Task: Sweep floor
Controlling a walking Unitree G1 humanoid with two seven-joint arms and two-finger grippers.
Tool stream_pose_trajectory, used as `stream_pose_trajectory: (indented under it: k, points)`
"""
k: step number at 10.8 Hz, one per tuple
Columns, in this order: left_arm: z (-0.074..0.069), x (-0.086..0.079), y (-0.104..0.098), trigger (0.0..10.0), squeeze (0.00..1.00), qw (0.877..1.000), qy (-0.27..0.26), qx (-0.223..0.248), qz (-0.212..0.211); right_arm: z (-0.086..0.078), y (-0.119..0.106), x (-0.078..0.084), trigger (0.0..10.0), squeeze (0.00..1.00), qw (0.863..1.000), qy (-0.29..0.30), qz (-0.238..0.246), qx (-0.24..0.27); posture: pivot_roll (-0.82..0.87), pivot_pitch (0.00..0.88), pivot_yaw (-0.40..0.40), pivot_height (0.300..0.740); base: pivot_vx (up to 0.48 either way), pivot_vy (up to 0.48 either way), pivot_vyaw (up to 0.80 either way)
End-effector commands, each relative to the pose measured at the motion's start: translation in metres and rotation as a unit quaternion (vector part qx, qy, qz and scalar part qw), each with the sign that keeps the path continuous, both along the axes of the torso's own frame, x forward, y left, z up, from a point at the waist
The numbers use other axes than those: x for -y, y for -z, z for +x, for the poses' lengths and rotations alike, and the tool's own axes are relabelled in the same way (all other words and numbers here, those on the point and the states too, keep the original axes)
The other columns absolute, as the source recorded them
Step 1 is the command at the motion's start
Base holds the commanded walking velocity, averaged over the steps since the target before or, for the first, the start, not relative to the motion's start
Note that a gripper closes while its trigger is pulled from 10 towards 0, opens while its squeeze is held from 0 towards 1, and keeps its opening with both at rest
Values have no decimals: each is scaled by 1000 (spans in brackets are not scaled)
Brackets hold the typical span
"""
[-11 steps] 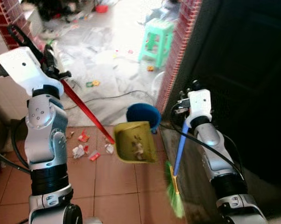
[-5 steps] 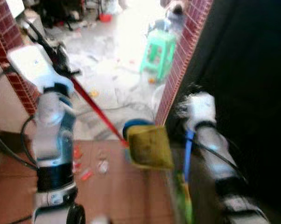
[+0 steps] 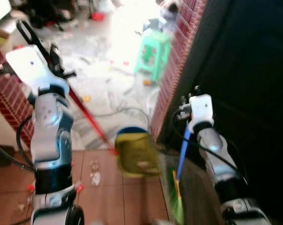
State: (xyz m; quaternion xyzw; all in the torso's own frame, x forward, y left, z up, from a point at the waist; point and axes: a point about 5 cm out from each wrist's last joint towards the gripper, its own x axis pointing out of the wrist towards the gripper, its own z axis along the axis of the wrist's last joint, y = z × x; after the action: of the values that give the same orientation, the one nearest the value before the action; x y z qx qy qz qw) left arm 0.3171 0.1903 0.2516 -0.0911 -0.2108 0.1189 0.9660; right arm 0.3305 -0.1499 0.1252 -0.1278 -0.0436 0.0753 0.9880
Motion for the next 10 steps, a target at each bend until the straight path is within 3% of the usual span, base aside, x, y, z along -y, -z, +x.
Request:
stream_pose_trajectory:
  k: [1,6,10]
  points:
    - [-4,-7,-21,10000,0,998,-26,47,20,1,-9,-1,10000,0,1000,-5,-7,22,-56,0,-64,740,0,0,0]
    - [1,-21,-28,10000,0,991,-98,61,64,-1,-7,-1,10000,0,1000,-5,-6,18,-55,0,-61,740,0,0,0]
    - [6,-22,-25,10000,0,987,-137,67,55,-3,-7,-1,10000,0,1000,-5,-6,17,-65,0,-59,740,0,0,0]
